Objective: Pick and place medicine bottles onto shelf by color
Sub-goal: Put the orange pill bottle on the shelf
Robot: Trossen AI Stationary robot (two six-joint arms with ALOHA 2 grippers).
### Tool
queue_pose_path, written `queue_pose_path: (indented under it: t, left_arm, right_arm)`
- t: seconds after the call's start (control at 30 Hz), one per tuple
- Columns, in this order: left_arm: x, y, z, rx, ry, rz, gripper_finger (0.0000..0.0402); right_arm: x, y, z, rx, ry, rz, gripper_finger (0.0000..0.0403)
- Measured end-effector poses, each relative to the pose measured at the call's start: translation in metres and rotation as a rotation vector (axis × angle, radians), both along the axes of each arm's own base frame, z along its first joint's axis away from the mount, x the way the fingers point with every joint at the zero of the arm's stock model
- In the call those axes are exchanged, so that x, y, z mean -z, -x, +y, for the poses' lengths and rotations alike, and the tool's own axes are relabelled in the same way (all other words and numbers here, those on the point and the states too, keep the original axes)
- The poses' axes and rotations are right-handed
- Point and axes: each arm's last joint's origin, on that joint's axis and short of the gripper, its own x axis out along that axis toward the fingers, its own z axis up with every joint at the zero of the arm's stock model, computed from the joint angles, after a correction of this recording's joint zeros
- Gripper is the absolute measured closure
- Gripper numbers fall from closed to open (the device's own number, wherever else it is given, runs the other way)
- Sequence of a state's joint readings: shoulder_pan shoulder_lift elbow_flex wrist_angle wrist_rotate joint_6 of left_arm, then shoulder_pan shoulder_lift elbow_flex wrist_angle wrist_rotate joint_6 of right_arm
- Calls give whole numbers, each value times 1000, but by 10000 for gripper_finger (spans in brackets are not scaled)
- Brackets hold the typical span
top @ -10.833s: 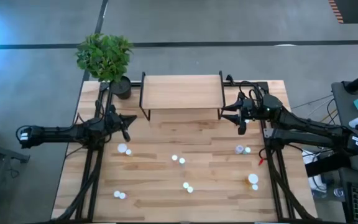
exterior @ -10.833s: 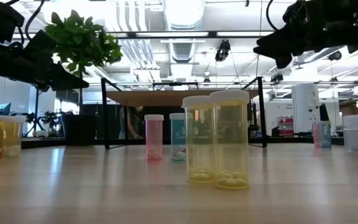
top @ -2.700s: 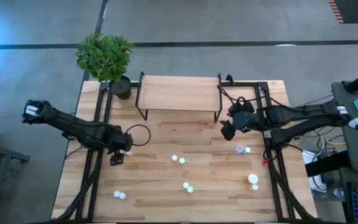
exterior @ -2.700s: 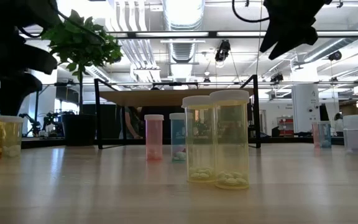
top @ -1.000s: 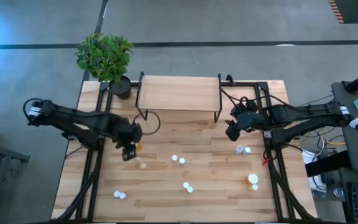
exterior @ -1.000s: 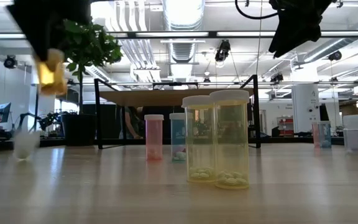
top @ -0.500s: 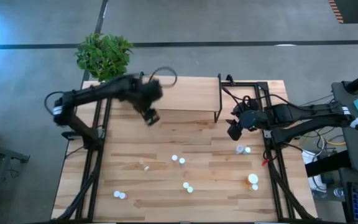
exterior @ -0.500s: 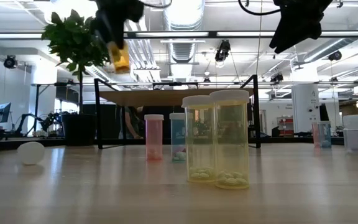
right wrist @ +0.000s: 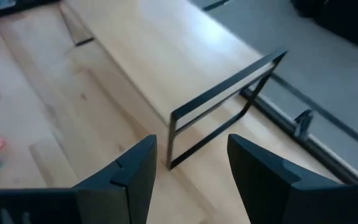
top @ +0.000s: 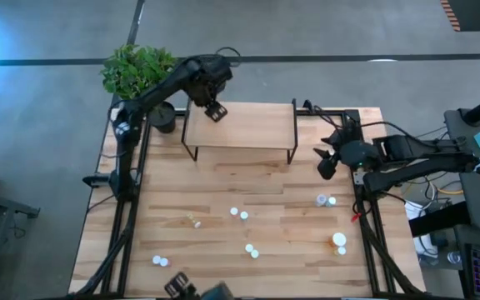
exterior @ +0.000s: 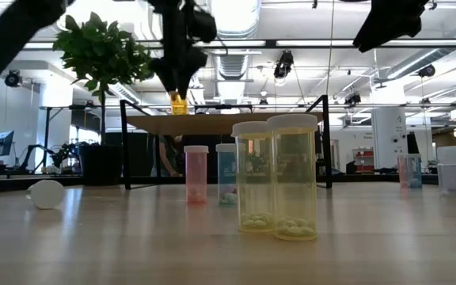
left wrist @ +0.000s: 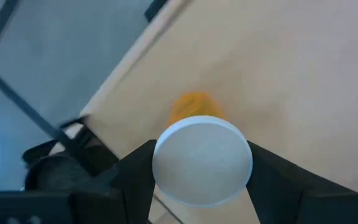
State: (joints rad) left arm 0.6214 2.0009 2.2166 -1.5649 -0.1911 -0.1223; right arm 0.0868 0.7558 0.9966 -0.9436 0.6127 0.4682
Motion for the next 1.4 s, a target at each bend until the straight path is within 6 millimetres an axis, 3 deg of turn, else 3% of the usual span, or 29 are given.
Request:
queue_pose_path:
  t: [0.23, 0.8, 0.93, 1.2, 1.4]
  left_arm:
    - [10, 8, 24, -48, 49, -1, 198]
    - [13, 23, 41, -97, 70, -20, 189]
    - [9, 23, 40, -108, 60, -35, 165]
    - [1, 24, 41, -110, 1, -33, 105]
    - [-26, 30, 33, -89, -70, -109, 97]
  right_arm:
    - [-9, 11, -3, 10, -2, -56, 216]
    - [-18, 18, -6, 174, -46, -201, 216]
    - [-19, 18, -6, 218, -82, -244, 216]
    - [-21, 22, -9, 292, 10, -264, 216]
    - [-33, 28, -9, 197, 118, -193, 216]
